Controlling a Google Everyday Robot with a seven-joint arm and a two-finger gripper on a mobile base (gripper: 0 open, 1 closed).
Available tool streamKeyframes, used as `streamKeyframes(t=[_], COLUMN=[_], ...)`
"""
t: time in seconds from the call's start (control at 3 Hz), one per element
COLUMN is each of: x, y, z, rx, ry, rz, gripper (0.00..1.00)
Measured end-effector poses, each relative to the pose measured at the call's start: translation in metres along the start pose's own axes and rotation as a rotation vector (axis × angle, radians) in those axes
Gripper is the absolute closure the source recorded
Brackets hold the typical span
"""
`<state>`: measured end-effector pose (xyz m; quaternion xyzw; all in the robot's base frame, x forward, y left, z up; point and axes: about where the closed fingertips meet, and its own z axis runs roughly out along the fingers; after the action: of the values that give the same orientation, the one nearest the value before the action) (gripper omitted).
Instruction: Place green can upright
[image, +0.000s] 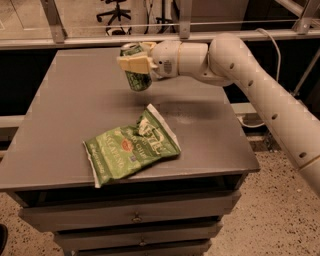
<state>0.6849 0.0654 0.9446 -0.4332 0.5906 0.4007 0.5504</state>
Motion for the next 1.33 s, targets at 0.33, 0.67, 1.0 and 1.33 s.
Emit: streamKeyframes(t=[0.33,0.67,1.0,1.33], x=[0.011,0.017,0.027,0.043], y=[0.014,0.022,0.025,0.027], z=[-0.005,-0.011,-0.020,-0.028], rx=[-0.026,-0.042,-0.052,-0.064], ry=[-0.051,-0.077,-0.085,-0.091], rz=[0.009,-0.001,-0.010,-0.008], gripper=[1.00,1.00,0.87,0.56])
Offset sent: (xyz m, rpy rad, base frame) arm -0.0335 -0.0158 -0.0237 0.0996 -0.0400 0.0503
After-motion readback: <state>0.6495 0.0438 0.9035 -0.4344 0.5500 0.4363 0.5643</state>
